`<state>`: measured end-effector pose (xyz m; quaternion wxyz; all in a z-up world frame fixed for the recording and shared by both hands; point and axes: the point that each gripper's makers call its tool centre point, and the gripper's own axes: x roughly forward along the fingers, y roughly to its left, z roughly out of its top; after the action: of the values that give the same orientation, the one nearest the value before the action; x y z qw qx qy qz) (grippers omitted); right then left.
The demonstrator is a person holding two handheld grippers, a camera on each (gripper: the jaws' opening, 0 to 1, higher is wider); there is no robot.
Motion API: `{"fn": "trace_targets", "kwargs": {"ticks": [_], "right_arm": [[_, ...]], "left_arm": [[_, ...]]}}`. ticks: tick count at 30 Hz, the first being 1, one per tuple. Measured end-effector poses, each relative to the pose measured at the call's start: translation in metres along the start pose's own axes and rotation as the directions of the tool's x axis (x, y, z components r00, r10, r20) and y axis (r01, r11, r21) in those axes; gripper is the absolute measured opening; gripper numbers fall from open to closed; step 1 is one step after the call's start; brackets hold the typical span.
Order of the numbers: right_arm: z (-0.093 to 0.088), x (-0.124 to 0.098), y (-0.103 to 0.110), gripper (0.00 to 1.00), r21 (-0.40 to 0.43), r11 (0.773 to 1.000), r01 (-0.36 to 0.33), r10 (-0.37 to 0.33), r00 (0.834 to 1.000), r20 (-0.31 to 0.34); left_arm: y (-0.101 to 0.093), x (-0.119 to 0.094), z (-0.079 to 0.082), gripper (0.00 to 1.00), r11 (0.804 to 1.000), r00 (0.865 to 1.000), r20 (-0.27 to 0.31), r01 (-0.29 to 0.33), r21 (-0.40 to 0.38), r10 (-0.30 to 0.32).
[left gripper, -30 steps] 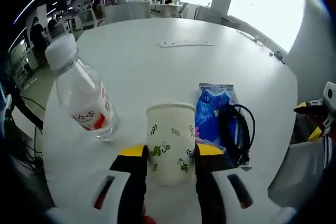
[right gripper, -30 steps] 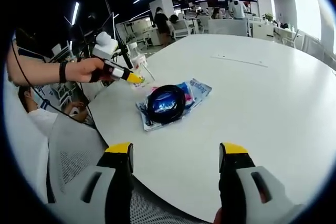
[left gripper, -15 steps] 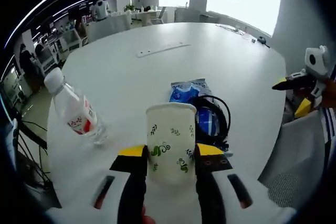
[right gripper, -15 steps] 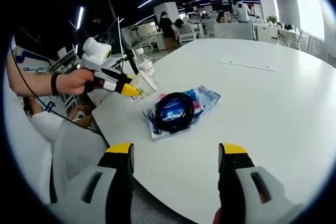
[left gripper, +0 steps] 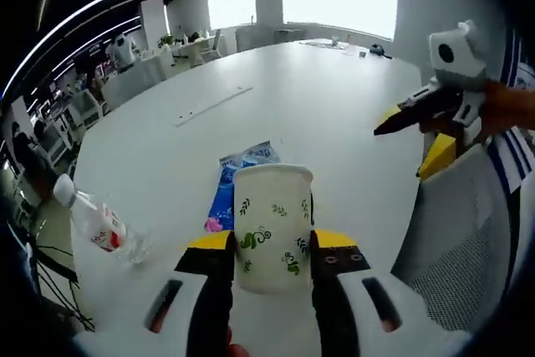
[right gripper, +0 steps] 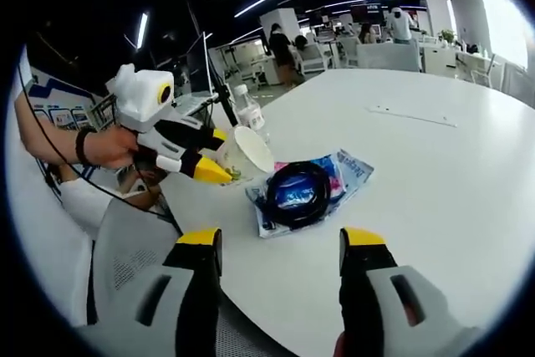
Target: Arrange the tabletop items into an orderly group along one side of the table until the central work area is clear of visible clutter.
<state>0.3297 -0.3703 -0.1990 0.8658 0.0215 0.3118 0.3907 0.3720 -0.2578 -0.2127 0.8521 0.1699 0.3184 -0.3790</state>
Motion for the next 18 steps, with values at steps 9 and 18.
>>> {"fn": "trace_targets", "kwargs": {"ticks": [9,18], "right_arm": [[0.012,0.001,0.012,0.40,0.014,0.998,-0.057,0.057,0.998,0.042],[0.014,0.001,0.024,0.28,0.020,0.994,-0.107,0.106,0.993,0.058]], "left_arm": [[-0.049,0.009,0.011,0.35,0.983,0.996,-0.002,0.090,0.160,-0.091],[-0.072,0.013,0.026,0.35,0.957,0.989,0.008,0.138,0.255,-0.145]]}}
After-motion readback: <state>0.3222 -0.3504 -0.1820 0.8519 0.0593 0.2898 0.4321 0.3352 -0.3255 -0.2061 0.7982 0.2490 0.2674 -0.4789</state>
